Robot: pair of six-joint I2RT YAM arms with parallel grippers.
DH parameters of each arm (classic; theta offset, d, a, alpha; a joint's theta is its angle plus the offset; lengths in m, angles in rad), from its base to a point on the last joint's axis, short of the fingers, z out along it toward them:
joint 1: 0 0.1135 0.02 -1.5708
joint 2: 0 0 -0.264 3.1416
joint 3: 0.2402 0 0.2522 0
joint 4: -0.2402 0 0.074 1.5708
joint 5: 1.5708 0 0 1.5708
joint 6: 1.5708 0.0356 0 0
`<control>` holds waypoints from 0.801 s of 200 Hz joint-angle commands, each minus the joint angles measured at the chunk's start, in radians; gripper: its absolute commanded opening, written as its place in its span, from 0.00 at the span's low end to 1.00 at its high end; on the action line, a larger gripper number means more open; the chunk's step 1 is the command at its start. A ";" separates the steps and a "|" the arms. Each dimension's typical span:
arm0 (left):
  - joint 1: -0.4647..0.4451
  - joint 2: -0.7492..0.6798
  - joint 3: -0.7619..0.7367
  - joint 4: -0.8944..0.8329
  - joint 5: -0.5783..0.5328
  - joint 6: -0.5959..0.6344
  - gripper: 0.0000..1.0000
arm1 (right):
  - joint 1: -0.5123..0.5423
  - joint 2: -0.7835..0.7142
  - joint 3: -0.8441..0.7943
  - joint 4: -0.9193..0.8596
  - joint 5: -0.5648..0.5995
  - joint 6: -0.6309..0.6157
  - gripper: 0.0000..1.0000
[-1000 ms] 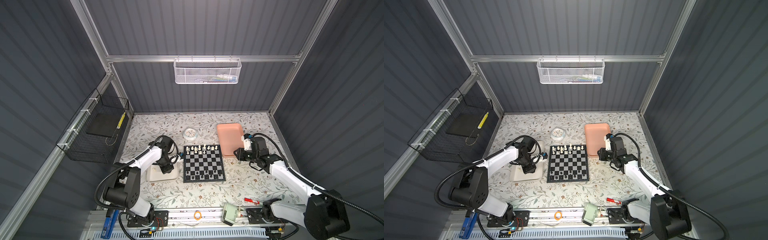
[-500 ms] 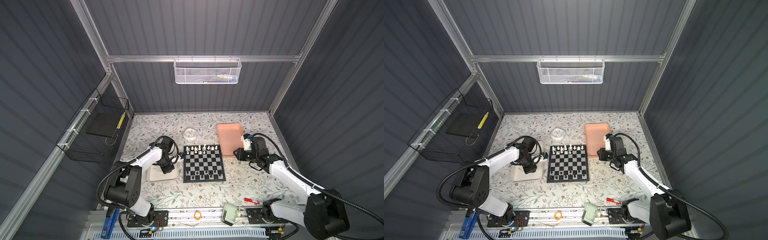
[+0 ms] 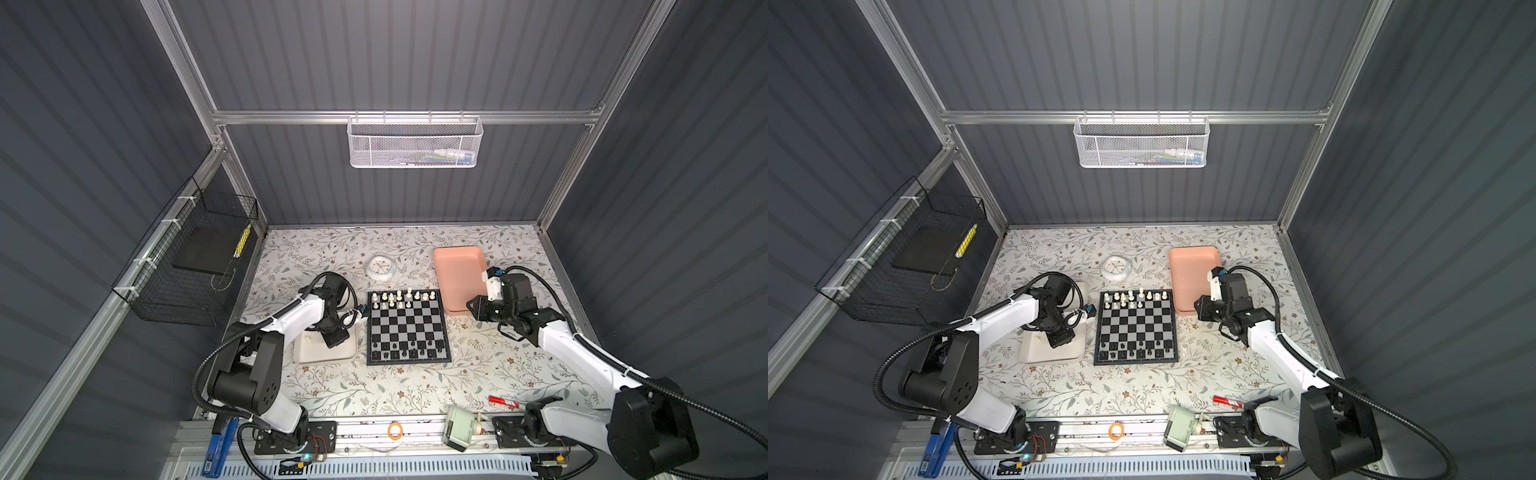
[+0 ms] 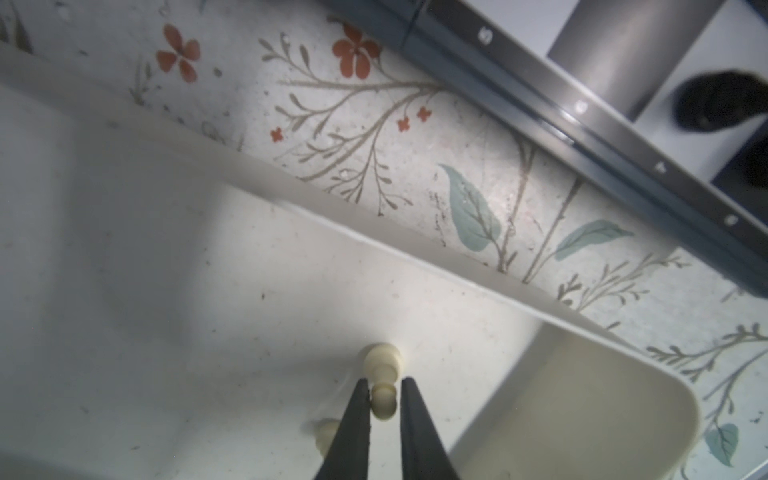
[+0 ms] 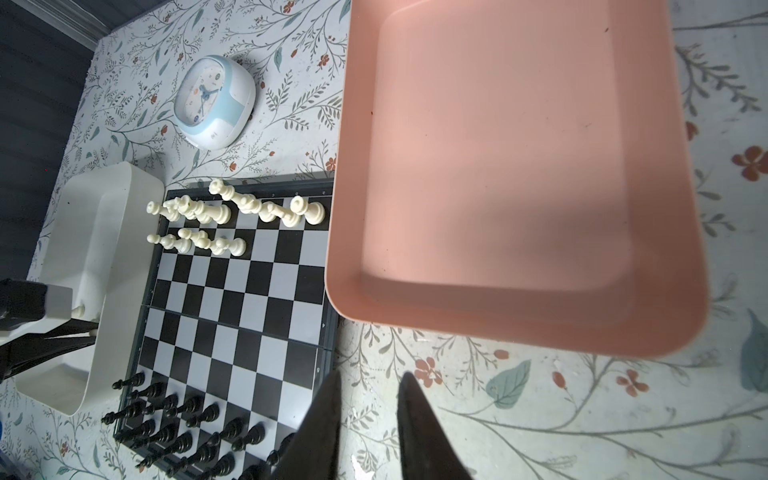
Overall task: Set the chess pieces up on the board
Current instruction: 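Lower the open left gripper onto a white pawn in the tray and close, then lift the grasped white pawn out of the white tray with the left gripper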
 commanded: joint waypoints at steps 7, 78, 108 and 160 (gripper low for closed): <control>0.005 0.004 -0.016 -0.005 0.017 -0.008 0.15 | -0.002 0.000 -0.002 0.006 -0.008 -0.003 0.27; 0.005 -0.014 -0.014 0.002 0.000 -0.016 0.09 | -0.002 0.004 -0.005 0.015 -0.010 -0.001 0.27; 0.005 -0.017 0.014 -0.008 -0.009 -0.020 0.09 | -0.002 0.008 -0.004 0.018 -0.013 0.000 0.27; 0.005 -0.004 0.094 -0.041 -0.016 -0.019 0.09 | -0.002 0.009 -0.005 0.022 -0.014 0.002 0.27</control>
